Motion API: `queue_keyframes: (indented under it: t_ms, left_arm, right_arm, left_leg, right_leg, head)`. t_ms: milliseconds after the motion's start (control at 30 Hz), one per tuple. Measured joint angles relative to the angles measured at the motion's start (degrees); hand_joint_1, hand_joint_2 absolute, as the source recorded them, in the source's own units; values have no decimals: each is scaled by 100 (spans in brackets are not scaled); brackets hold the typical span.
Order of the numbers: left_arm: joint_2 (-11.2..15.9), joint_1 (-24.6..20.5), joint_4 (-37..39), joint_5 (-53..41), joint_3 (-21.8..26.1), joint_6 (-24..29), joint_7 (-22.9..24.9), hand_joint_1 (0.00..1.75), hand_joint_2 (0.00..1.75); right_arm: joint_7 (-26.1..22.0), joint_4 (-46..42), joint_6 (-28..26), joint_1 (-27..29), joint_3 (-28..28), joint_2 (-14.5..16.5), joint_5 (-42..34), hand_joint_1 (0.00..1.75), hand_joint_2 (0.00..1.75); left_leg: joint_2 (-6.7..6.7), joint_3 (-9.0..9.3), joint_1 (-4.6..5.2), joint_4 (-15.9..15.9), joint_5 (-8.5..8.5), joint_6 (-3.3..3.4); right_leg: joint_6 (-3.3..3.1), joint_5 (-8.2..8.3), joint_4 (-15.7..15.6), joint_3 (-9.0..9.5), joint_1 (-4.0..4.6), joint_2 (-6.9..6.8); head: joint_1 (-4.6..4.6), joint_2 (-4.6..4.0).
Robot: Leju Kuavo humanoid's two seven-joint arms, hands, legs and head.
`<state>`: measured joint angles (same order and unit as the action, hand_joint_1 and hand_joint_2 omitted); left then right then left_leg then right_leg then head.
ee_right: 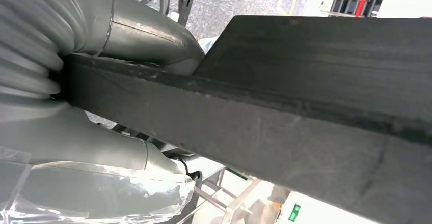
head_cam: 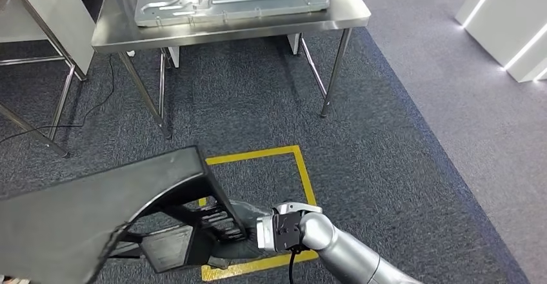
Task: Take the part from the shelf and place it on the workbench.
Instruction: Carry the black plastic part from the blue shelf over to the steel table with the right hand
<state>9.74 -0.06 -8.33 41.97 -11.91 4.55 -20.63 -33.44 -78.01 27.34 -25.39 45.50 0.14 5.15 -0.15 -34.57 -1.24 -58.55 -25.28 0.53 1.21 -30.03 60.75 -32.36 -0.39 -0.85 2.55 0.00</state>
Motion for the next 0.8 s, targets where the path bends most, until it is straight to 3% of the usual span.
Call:
queue_keyframes:
  t_ms: [100,133,167,200,267,333,400,500,533,633,667,700,767,800]
  left_arm:
    - [1,-8,0,23,0,-7,-3,0,0]
    - [1,-7,0,27,0,-7,-3,0,0]
    - [0,-6,0,31,0,-7,-3,0,0]
    - [-1,-5,0,33,0,-8,-3,0,0]
    - [-5,-7,0,38,0,-10,-4,0,0]
    - [-13,-14,0,43,0,-11,-6,0,0]
    - [-19,-12,0,46,0,-11,-7,0,0]
    - [-11,-6,0,47,-2,-11,-10,0,0]
    - [-7,-6,0,50,-2,-11,-12,0,0]
    - [-3,3,0,58,-3,-25,-14,0,0]
    - [-3,12,0,57,-4,-32,-14,0,0]
    - [-2,23,0,55,-5,-39,-14,0,0]
    - [3,32,0,55,-7,-44,-18,0,0]
    - [5,33,0,56,-7,-44,-22,0,0]
  right_arm:
    - [23,-17,-7,16,-1,-1,-11,173,175]
    - [32,-17,-7,27,0,-1,-12,173,175]
    - [38,-17,-7,35,0,-1,-12,173,175]
    - [40,-17,-7,38,0,-1,-13,173,175]
    - [42,-19,-8,33,0,-1,-15,173,175]
    - [41,-22,-8,25,0,0,-19,173,175]
    - [43,-23,-8,20,-1,1,-22,173,175]
    - [44,-35,-10,14,-2,20,-28,173,175]
    - [43,-39,-12,11,-3,32,-32,173,175]
    - [46,-39,-14,24,-3,46,-40,173,175]
    - [48,-39,-13,35,-3,46,-40,173,175]
    - [49,-39,-13,43,-4,45,-40,173,175]
    - [48,-39,-13,46,-3,46,-40,173,175]
    - [48,-39,-14,44,-3,46,-41,173,175]
  left_leg:
    - [-13,16,13,5,-28,70]
    - [-24,22,21,5,-37,78]
    - [-38,35,28,5,-50,81]
    - [-53,57,34,4,-63,80]
    - [-86,115,49,4,-100,60]
    - [-107,145,64,3,-135,16]
    - [-111,156,63,25,-154,-48]
    - [-64,134,78,-109,-269,-134]
    - [-43,33,80,-342,-389,-157]
    - [-25,-550,51,-1416,-776,-219]
    - [-23,-660,39,-1555,-750,-235]
    - [-21,-653,27,-1462,-611,-245]
    - [-1,-346,5,-715,-162,-247]
    - [10,-177,11,-352,-23,-231]
  right_leg:
    - [32,-433,1051,-586,-10,38]
    - [32,-472,1305,-762,-11,44]
    - [22,-400,1365,-847,-9,48]
    - [1,-224,1209,-818,-5,53]
    - [-78,226,462,-512,24,75]
    - [-138,422,-97,-269,57,92]
    - [-167,402,-202,-231,74,95]
    - [-232,426,-326,-117,18,78]
    - [-254,427,-362,-69,1,66]
    - [-290,367,-369,1,9,44]
    - [-287,340,-366,26,10,43]
    - [-280,311,-361,57,8,47]
    - [-244,237,-346,142,2,50]
    - [-213,196,-330,170,10,54]
  head:
    - [-3,0]
    - [-3,0]
    - [-3,0]
    - [-3,0]
    - [-3,0]
    - [-1,0]
    - [0,0]
    - [16,1]
    - [28,1]
    - [46,0]
    - [47,0]
    - [48,0]
    - [48,0]
    - [49,0]
